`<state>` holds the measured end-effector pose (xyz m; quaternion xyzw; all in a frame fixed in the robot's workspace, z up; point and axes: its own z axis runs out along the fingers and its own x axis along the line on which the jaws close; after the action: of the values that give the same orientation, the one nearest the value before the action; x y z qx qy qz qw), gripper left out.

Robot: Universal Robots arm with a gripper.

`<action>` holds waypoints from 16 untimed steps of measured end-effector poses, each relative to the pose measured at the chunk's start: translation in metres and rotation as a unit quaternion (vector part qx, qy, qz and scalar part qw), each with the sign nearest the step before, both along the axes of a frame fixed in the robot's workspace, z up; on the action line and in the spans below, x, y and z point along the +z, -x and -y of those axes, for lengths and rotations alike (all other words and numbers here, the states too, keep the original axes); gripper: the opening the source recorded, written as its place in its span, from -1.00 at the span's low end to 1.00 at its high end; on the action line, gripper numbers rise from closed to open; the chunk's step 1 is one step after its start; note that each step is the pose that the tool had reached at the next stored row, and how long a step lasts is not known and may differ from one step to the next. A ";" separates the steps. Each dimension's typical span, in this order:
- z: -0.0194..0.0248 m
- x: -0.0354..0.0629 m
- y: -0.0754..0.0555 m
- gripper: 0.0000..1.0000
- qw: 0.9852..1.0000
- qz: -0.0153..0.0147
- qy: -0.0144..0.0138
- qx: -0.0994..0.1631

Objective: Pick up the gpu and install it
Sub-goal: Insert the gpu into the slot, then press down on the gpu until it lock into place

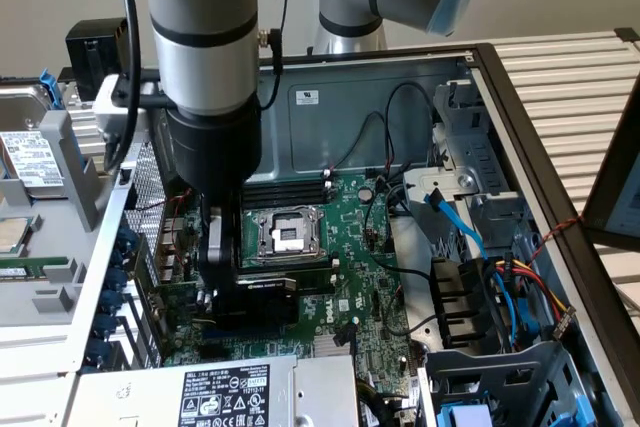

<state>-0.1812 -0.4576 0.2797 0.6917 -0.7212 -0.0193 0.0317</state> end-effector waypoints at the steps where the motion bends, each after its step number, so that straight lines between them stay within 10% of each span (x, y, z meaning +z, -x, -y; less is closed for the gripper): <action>1: 0.0000 0.0042 0.000 -0.16 1.000 0.000 0.000 0.000; 16: 0.0000 0.0145 0.000 -0.16 1.000 0.000 0.001 0.000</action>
<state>-0.1814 -0.4576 0.2943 0.6918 -0.7212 -0.0186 0.0325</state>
